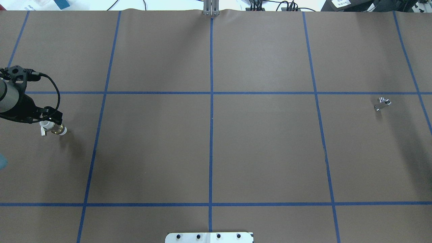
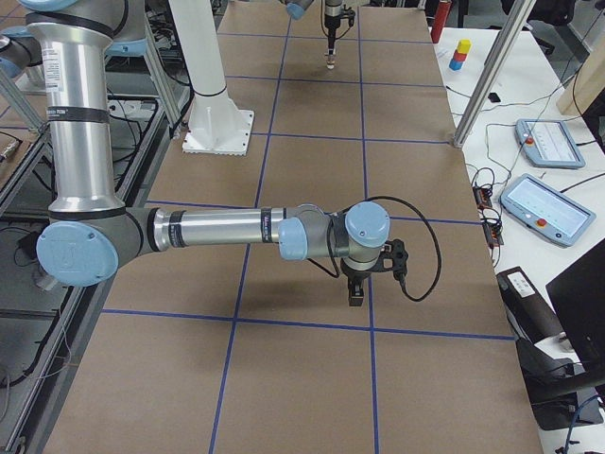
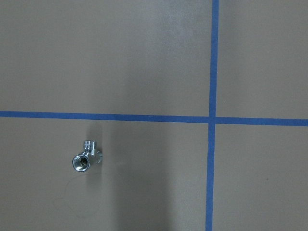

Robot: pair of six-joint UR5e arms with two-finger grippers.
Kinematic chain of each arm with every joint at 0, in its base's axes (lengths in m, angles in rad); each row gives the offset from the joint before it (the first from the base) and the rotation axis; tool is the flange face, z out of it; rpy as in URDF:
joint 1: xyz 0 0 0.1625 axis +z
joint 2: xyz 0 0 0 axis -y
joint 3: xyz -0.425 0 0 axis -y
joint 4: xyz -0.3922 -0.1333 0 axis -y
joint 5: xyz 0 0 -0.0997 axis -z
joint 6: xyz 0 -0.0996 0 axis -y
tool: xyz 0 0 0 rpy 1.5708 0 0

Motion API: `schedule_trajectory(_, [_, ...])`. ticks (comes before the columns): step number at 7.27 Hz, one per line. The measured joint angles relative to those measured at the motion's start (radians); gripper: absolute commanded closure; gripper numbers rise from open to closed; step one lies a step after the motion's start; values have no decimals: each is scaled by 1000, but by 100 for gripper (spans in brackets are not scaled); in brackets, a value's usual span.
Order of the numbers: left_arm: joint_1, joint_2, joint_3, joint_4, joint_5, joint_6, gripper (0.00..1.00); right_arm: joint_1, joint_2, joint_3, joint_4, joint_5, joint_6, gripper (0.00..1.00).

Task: Assemble PPR valve and pipe with both arms
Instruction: 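Close the left gripper around the valve body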

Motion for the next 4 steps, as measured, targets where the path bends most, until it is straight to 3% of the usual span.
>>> schedule_trajectory(4, [15,-1,9,-5,-4,-2,16,0,0,-5,0,-1,-1,1])
